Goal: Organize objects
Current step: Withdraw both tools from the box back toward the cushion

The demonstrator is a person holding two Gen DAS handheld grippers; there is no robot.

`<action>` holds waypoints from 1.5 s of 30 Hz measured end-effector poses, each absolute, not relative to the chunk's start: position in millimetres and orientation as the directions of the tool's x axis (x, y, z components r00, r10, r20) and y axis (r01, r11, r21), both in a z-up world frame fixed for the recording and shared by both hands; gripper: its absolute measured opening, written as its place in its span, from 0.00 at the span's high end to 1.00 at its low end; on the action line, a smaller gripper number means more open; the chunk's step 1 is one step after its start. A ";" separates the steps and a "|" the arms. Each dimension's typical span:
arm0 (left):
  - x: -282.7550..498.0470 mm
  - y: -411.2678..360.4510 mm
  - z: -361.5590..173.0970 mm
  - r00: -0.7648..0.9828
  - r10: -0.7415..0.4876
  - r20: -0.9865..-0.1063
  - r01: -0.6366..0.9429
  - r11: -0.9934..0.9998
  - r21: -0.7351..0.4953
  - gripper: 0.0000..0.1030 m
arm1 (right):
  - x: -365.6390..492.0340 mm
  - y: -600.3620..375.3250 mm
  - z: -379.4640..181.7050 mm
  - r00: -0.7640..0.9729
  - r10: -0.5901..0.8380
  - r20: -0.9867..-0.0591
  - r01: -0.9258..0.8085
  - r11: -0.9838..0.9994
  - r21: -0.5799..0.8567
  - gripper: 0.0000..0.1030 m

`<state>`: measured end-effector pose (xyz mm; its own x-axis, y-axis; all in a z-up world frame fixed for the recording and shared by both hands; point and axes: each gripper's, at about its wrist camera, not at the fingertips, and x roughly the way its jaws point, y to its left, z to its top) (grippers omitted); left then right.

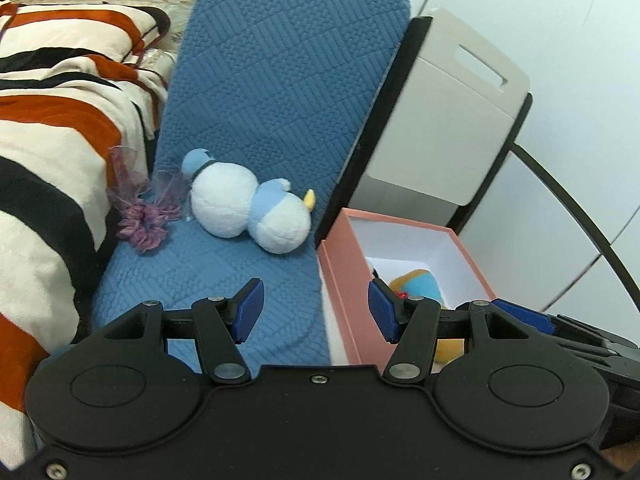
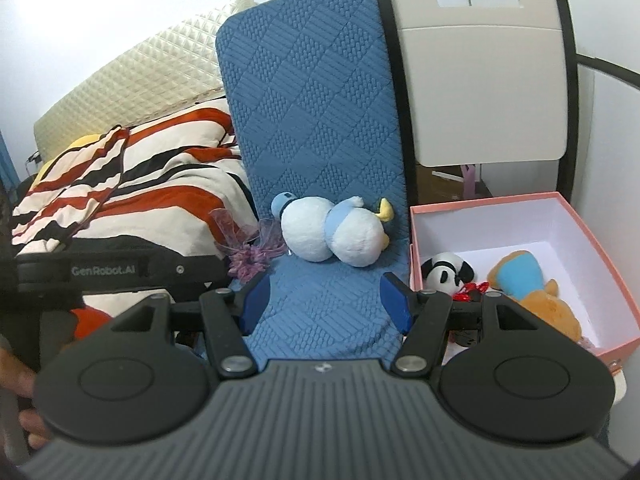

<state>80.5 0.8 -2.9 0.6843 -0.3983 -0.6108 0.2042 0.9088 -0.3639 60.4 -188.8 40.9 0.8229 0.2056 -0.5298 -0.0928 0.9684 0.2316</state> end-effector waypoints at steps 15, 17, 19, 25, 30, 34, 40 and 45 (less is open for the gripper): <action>89.1 7.9 -25.0 0.739 -0.331 -0.586 0.160 0.932 -0.325 0.19 | 85.2 -183.2 -2.1 0.806 0.201 -0.556 -0.092 0.972 0.218 0.34; 90.3 9.7 -29.2 0.743 -0.332 -0.581 0.161 0.931 -0.327 0.15 | 87.6 -182.1 -7.8 0.803 0.202 -0.561 -0.094 0.972 0.215 0.34; 92.9 9.7 -34.3 0.750 -0.323 -0.577 0.158 0.935 -0.317 0.11 | 88.8 -179.8 -13.8 0.804 0.206 -0.557 -0.105 0.973 0.207 0.34; 103.1 11.2 -45.3 0.748 -0.325 -0.579 0.153 0.933 -0.326 0.11 | 98.3 -176.2 -23.3 0.809 0.207 -0.550 -0.113 0.973 0.199 0.34; 111.0 12.7 -54.0 0.755 -0.317 -0.574 0.153 0.937 -0.315 0.11 | 109.3 -178.2 -33.6 0.811 0.208 -0.547 -0.117 0.974 0.196 0.34; 123.2 18.4 -61.7 0.758 -0.305 -0.576 0.140 0.940 -0.312 0.11 | 118.4 -177.8 -45.2 0.812 0.204 -0.546 -0.118 0.975 0.189 0.34; 152.2 27.3 -81.6 0.747 -0.289 -0.599 0.117 0.944 -0.309 0.11 | 134.8 -170.4 -58.3 0.820 0.206 -0.535 -0.137 0.976 0.167 0.34; 175.0 28.3 -104.4 0.722 -0.283 -0.632 0.101 0.946 -0.308 0.11 | 153.9 -165.0 -66.4 0.810 0.220 -0.543 -0.174 0.975 0.135 0.34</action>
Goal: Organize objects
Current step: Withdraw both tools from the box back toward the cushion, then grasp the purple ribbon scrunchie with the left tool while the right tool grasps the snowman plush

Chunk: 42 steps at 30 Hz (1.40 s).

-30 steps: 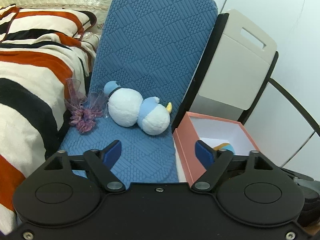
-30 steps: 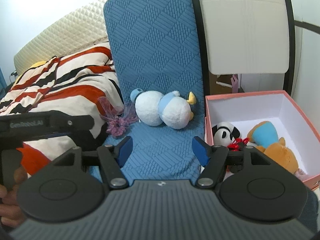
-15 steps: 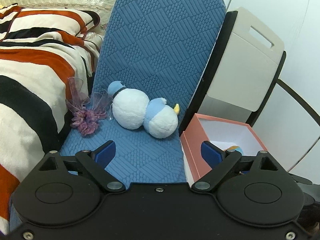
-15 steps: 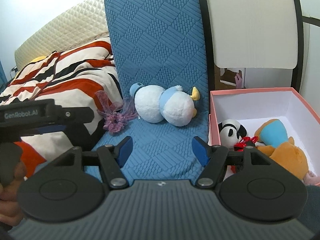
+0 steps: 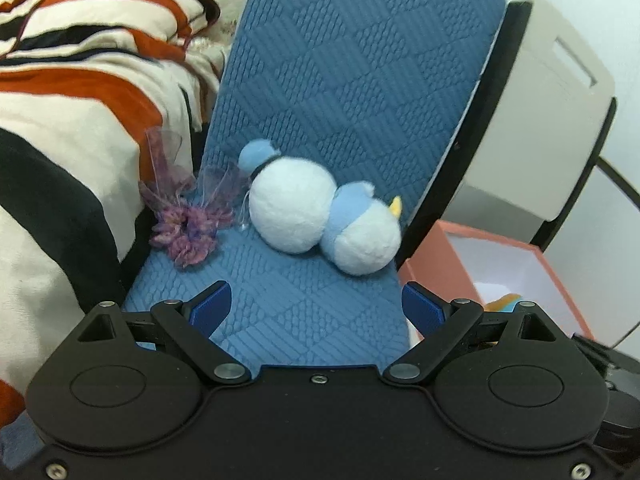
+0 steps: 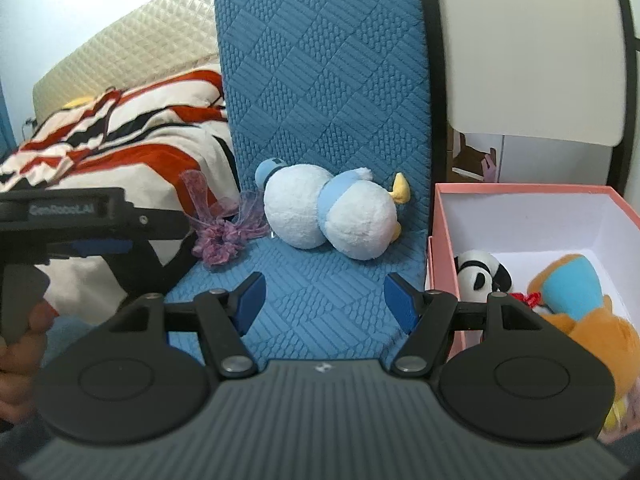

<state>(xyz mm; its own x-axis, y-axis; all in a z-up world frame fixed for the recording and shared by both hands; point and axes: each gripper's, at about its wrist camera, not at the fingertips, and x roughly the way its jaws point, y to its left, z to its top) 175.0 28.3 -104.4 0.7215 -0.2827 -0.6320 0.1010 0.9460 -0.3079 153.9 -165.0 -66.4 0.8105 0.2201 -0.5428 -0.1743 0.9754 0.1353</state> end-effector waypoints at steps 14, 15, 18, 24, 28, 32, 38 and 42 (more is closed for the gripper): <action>235.8 25.9 -159.0 0.692 -0.183 -0.698 0.051 0.977 -0.206 0.11 | 219.6 -139.0 -81.2 0.795 0.187 -0.577 -0.263 0.964 -0.050 0.34; 241.5 27.6 -161.5 0.690 -0.178 -0.702 0.043 0.978 -0.207 0.11 | 223.9 -137.1 -82.0 0.798 0.181 -0.575 -0.267 0.961 -0.068 0.34; 260.3 33.2 -168.4 0.673 -0.143 -0.726 0.001 0.981 -0.193 0.11 | 239.2 -131.3 -85.5 0.806 0.169 -0.568 -0.283 0.952 -0.119 0.34; 295.4 45.5 -181.5 0.645 -0.097 -0.758 -0.049 0.985 -0.167 0.10 | 271.8 -115.9 -99.3 0.822 0.135 -0.554 -0.326 0.908 -0.264 0.34; 318.0 52.6 -187.7 0.633 -0.075 -0.770 -0.069 0.986 -0.152 0.10 | 294.4 -102.6 -112.5 0.830 0.101 -0.549 -0.351 0.859 -0.373 0.34; 342.7 56.3 -199.8 0.607 -0.028 -0.794 -0.088 0.991 -0.102 0.10 | 313.4 -93.8 -124.0 0.822 0.071 -0.564 -0.371 0.819 -0.438 0.32; 373.4 60.4 -216.8 0.561 0.014 -0.827 -0.112 0.992 -0.060 0.10 | 333.6 -90.6 -137.2 0.825 0.050 -0.563 -0.393 0.767 -0.507 0.13; 391.9 66.2 -228.3 0.516 0.049 -0.856 -0.147 0.989 -0.032 0.10 | 349.7 -95.0 -149.7 0.811 0.022 -0.584 -0.401 0.747 -0.530 0.13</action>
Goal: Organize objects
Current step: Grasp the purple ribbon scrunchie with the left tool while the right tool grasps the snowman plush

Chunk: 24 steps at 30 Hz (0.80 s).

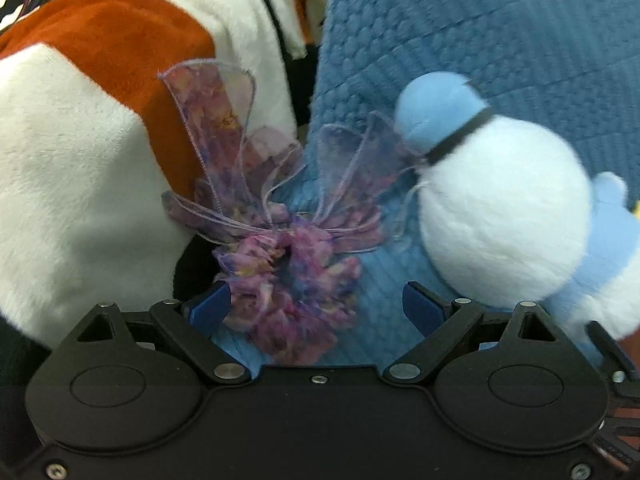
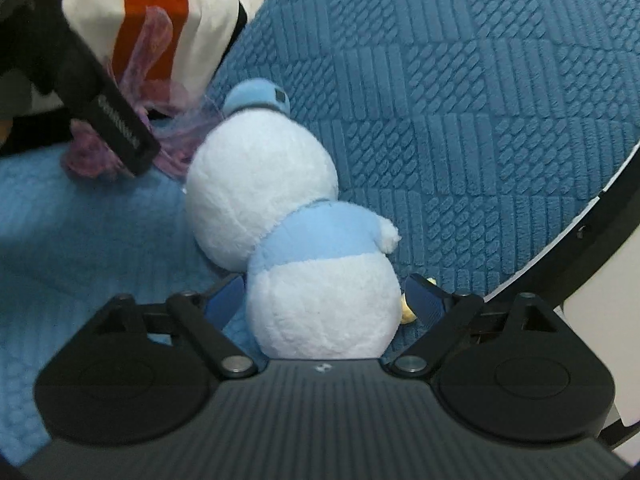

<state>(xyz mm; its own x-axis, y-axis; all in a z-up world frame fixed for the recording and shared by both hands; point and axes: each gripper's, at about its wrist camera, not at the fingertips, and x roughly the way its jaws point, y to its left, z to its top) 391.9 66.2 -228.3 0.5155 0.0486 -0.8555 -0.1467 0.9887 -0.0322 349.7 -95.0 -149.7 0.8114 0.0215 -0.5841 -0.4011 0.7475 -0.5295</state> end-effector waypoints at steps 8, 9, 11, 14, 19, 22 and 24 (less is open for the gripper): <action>409.9 74.7 -241.9 0.464 0.085 -0.882 -0.171 0.985 0.005 0.11 | 371.1 -96.4 -165.2 0.773 -0.025 -0.634 -0.397 0.760 -0.514 0.11; 412.2 74.5 -243.5 0.459 0.089 -0.884 -0.168 0.986 0.012 0.11 | 372.5 -95.5 -167.5 0.774 -0.032 -0.633 -0.395 0.757 -0.520 0.10; 415.7 73.0 -246.5 0.447 0.095 -0.889 -0.164 0.986 0.023 0.13 | 376.1 -94.2 -173.0 0.769 -0.048 -0.638 -0.392 0.752 -0.529 0.03; 418.5 70.0 -250.8 0.430 0.104 -0.897 -0.153 0.987 0.041 0.14 | 381.8 -91.4 -182.5 0.768 -0.079 -0.636 -0.386 0.735 -0.558 0.02; 422.9 72.4 -258.1 0.396 0.091 -0.914 -0.172 0.985 0.024 0.28 | 388.6 -92.4 -190.4 0.766 -0.092 -0.636 -0.384 0.729 -0.567 0.03; 422.9 74.8 -258.0 0.400 0.075 -0.914 -0.183 0.983 0.001 0.30 | 391.9 -95.4 -190.7 0.756 -0.090 -0.649 -0.374 0.754 -0.540 0.03; 422.2 76.5 -257.2 0.402 0.066 -0.913 -0.191 0.982 -0.013 0.34 | 392.1 -97.1 -189.7 0.754 -0.085 -0.651 -0.368 0.766 -0.527 0.03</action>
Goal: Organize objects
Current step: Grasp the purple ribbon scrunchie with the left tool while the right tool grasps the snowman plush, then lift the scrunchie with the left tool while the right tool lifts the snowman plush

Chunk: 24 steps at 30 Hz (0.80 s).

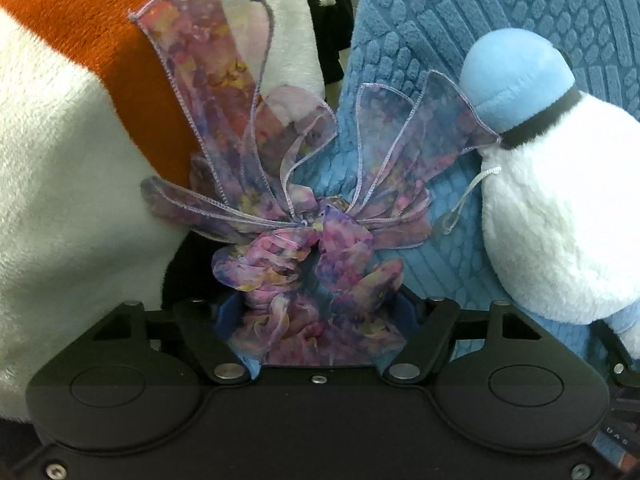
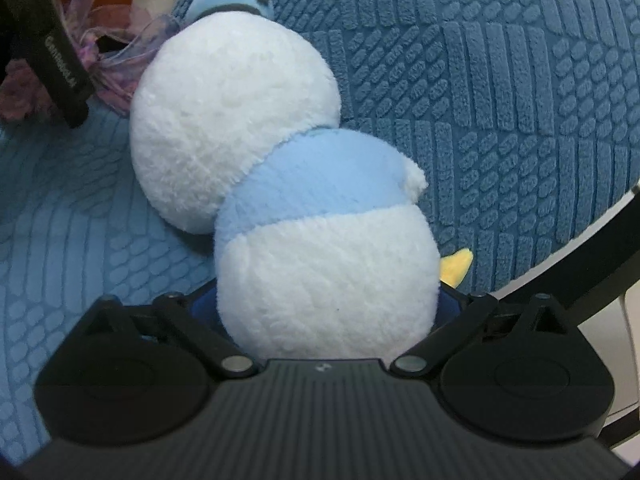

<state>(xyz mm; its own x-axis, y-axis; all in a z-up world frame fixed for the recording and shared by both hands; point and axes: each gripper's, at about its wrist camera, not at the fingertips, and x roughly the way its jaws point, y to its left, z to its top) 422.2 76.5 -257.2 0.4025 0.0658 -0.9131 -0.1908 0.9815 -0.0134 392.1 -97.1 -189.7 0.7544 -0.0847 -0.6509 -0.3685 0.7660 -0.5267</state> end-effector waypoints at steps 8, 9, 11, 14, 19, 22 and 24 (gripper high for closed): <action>414.9 76.2 -247.9 0.426 0.095 -0.900 -0.210 0.978 0.004 0.72 | 386.8 -102.5 -178.6 0.741 -0.059 -0.669 -0.364 0.802 -0.474 0.11; 413.2 76.7 -245.9 0.432 0.096 -0.897 -0.216 0.976 0.000 0.75 | 385.5 -102.6 -176.0 0.741 -0.053 -0.670 -0.364 0.806 -0.467 0.11; 409.2 78.1 -242.0 0.442 0.075 -0.894 -0.222 0.975 -0.028 0.80 | 382.5 -103.8 -169.8 0.746 -0.042 -0.665 -0.364 0.811 -0.458 0.12; 402.6 76.3 -239.4 0.451 0.048 -0.891 -0.219 0.974 -0.058 0.82 | 376.2 -105.5 -161.7 0.756 -0.032 -0.654 -0.357 0.817 -0.453 0.13; 387.6 66.9 -231.0 0.466 -0.003 -0.885 -0.192 0.976 -0.104 0.83 | 360.7 -108.7 -147.6 0.727 0.004 -0.687 -0.339 0.872 -0.354 0.15; 378.7 69.6 -226.0 0.469 -0.028 -0.883 -0.173 0.977 -0.123 0.83 | 343.4 -111.7 -139.9 0.710 0.023 -0.704 -0.324 0.898 -0.297 0.15; 372.1 64.9 -221.6 0.469 -0.054 -0.881 -0.163 0.976 -0.147 0.84 | 335.3 -105.5 -139.5 0.711 0.021 -0.703 -0.318 0.901 -0.295 0.16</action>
